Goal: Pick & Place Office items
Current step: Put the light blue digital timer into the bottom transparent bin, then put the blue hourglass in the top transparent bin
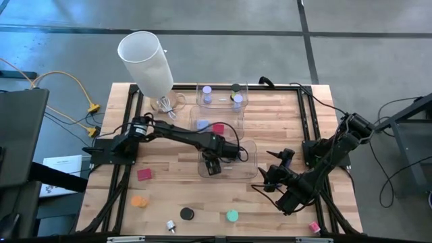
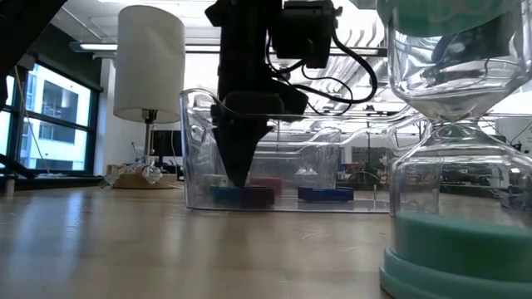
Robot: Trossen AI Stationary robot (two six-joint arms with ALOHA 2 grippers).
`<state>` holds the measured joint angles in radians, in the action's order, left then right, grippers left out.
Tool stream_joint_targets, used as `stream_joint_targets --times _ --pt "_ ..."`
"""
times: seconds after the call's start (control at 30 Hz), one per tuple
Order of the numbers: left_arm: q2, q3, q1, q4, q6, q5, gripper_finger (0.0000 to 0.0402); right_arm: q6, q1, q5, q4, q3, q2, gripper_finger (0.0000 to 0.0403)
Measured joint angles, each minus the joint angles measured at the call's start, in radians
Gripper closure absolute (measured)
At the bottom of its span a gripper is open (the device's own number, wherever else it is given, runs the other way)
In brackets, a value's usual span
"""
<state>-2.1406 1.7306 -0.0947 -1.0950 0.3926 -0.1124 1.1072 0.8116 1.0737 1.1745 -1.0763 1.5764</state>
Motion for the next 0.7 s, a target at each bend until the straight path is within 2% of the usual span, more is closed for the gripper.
stream_joint_targets --times 0.17,0.33,0.47,0.57,0.7 --pt "0.032 0.008 0.001 -0.001 0.0 0.018 0.0181 -0.008 0.0 0.0 -0.005 0.0 0.0 0.0048" --pt "0.145 0.023 -0.005 0.002 0.012 0.015 0.018 -0.026 0.0 0.017 -0.003 -0.002 -0.002 0.0048" --pt "0.254 0.023 -0.019 -0.001 0.042 0.007 0.018 -0.079 0.001 0.009 -0.002 -0.055 -0.015 0.0048" --pt "0.324 0.023 -0.049 -0.008 0.057 0.006 0.0179 -0.108 0.012 -0.073 -0.003 -0.124 -0.04 0.0048" --pt "0.39 0.023 -0.103 -0.072 0.068 0.003 0.0179 -0.117 0.01 -0.287 -0.007 -0.199 -0.098 0.0048"
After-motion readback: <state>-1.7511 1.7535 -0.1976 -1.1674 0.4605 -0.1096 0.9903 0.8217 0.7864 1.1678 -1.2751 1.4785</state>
